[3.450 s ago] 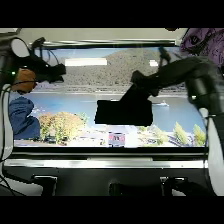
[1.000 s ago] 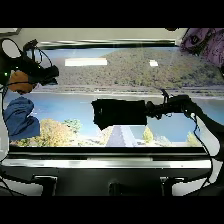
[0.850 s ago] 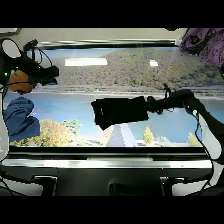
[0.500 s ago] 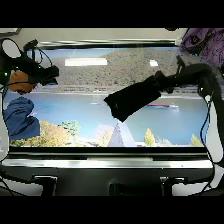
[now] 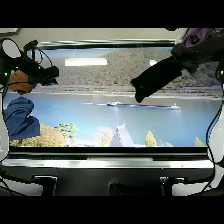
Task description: Fold the clothes and pants, and hang the long-sleeved shirts on hangers.
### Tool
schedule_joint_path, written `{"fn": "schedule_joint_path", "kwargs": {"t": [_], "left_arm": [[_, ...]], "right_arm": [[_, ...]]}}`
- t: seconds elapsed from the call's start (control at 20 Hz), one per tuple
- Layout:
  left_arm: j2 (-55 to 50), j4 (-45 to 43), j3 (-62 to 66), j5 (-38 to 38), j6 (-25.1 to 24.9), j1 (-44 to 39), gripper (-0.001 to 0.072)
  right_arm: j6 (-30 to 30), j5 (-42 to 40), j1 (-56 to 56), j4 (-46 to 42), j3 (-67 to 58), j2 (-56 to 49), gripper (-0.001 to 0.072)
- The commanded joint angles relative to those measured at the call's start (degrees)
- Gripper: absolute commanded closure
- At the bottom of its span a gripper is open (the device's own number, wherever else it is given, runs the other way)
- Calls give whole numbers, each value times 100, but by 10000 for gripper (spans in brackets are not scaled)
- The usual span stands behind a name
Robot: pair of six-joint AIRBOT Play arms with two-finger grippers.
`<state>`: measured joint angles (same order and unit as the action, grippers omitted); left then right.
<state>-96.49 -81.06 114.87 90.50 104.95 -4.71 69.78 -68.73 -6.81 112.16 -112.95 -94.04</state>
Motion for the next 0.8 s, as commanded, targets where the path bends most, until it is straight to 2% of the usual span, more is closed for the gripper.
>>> {"fn": "schedule_joint_path", "kwargs": {"t": [0.0, 0.45, 0.65, 0.75], "left_arm": [[-2, 0, -2, 13, -4, -2, 689], [-2, -2, -2, 13, -4, 0, 689], [-2, 0, -2, 17, -2, -2, 689], [-2, 0, -2, 22, -2, -2, 689]], "right_arm": [[-719, 116, -363, -280, -221, -4, 687], [-1027, 315, -2157, -186, -221, -4, 686], [-994, -575, -2859, -507, -214, -4, 684], [-730, -1130, -3156, -785, -201, -2, 685]]}}
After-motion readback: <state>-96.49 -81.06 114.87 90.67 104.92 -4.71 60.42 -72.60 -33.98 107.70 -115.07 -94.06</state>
